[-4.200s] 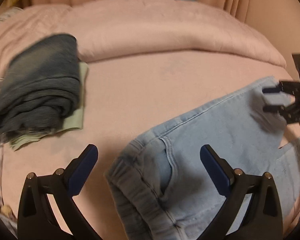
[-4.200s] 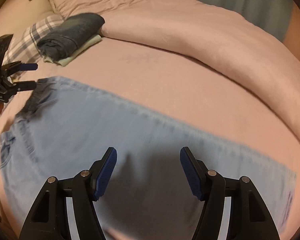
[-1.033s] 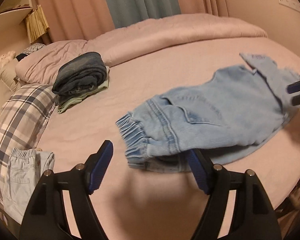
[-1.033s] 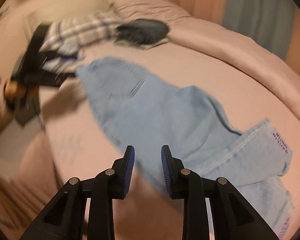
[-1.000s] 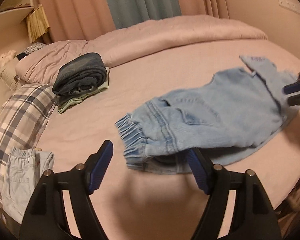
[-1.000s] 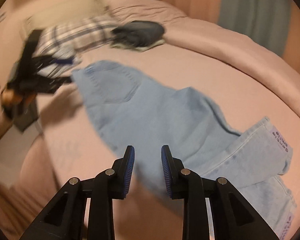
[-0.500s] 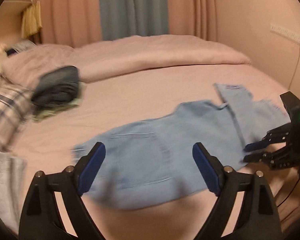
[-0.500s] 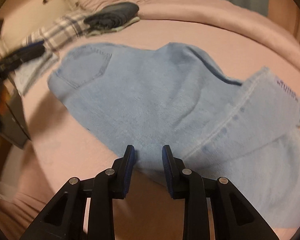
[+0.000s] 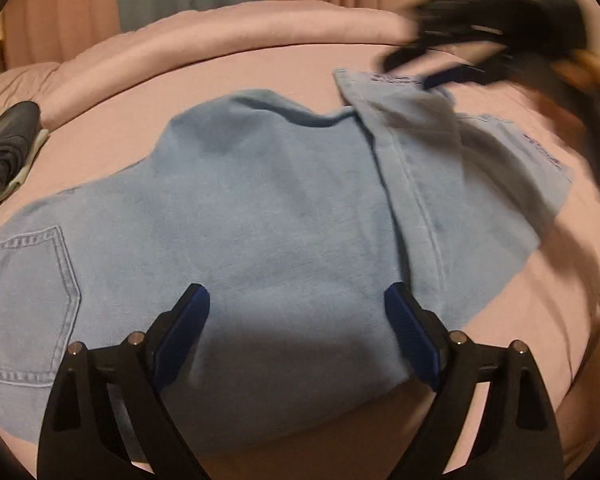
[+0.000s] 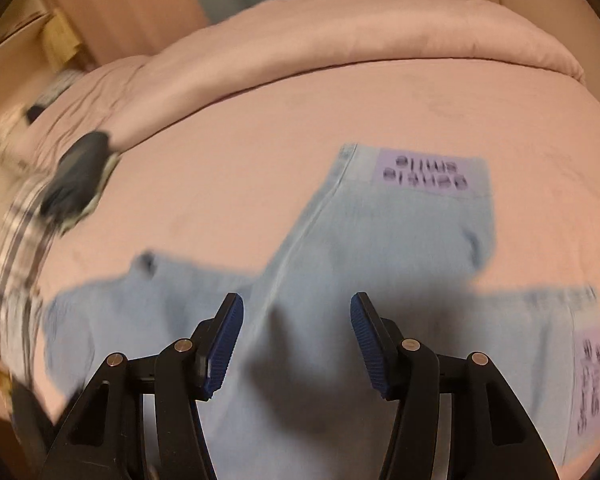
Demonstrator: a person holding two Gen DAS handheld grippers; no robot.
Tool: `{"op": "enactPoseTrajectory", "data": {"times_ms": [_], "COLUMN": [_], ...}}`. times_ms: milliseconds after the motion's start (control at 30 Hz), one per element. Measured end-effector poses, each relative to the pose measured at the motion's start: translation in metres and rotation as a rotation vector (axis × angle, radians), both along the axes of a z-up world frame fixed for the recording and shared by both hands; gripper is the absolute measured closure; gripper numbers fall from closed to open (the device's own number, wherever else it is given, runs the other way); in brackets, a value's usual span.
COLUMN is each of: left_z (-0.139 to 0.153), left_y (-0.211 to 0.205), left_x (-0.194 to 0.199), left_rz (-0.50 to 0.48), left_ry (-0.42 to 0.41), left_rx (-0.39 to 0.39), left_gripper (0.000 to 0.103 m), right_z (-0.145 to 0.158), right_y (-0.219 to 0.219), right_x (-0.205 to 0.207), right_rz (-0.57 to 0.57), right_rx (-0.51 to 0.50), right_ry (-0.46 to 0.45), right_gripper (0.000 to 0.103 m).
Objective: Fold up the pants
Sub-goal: 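Move the right gripper to the labelled leg hems of the jeans, then grasp the leg hems with the right gripper and fold them toward the waistband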
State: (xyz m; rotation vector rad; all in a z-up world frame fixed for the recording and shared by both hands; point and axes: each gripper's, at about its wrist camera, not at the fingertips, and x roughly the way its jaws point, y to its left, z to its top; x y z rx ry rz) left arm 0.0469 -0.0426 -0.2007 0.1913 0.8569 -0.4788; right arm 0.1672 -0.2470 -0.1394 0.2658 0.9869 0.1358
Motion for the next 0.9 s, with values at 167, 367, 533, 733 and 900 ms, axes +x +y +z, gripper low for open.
{"op": "enactPoseTrajectory", "data": {"times_ms": [167, 367, 533, 733, 900], "left_z": [0.002, 0.002, 0.003, 0.002, 0.003], "left_y": [0.006, 0.005, 0.008, 0.011, 0.007], "left_x": [-0.001, -0.004, -0.007, -0.003, -0.003], "left_rz": [-0.019, -0.021, -0.024, -0.023, -0.022], "left_ry": [0.014, 0.009, 0.014, 0.023, 0.035], "left_rx": [-0.033, -0.055, -0.058, -0.065, -0.043], "left_gripper": [0.012, 0.009, 0.008, 0.007, 0.006], "right_z": [-0.024, -0.043, -0.011, 0.045, -0.002], "right_y": [0.022, 0.049, -0.001, -0.072, -0.106], "right_x": [0.079, 0.088, 0.04, -0.09, -0.163], "right_rz": [-0.078, -0.071, -0.17, -0.279, -0.414], "right_rx": [-0.095, -0.283, -0.031, 0.208, 0.307], "right_ry": [0.126, 0.109, -0.01, -0.239, -0.2], "right_gripper": [0.046, 0.077, 0.096, 0.096, 0.096]}}
